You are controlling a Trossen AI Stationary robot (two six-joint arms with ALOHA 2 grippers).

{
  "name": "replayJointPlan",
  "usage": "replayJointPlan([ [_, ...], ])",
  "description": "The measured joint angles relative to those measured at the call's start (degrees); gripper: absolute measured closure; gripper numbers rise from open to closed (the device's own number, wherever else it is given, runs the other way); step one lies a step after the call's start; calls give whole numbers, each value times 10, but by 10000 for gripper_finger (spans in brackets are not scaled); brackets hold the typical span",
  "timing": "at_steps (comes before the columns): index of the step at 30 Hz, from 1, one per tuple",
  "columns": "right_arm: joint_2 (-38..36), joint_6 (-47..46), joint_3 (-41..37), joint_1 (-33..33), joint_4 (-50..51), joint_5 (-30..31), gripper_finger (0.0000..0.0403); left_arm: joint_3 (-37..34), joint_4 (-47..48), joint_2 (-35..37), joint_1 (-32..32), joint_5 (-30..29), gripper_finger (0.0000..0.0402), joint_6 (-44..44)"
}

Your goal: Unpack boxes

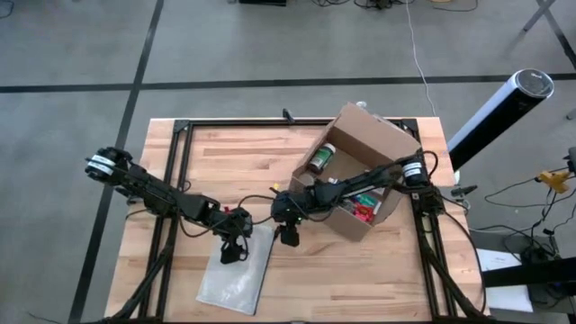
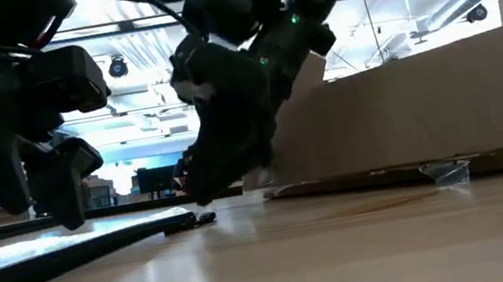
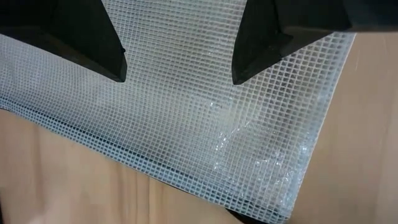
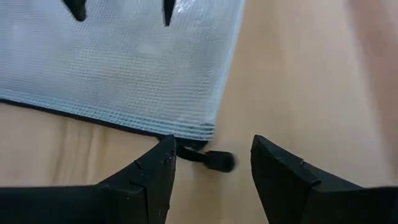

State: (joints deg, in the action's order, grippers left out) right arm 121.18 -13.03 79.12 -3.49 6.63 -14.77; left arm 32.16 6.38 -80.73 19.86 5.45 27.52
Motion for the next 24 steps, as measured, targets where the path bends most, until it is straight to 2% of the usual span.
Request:
replayJointPlan([
  [14, 14, -11, 4, -1, -26, -33, 222, 0, 23, 0, 0, 21, 125, 12],
  [24, 14, -9, 4, -1, -27, -33, 222, 2, 141, 3, 13, 70, 125, 81],
])
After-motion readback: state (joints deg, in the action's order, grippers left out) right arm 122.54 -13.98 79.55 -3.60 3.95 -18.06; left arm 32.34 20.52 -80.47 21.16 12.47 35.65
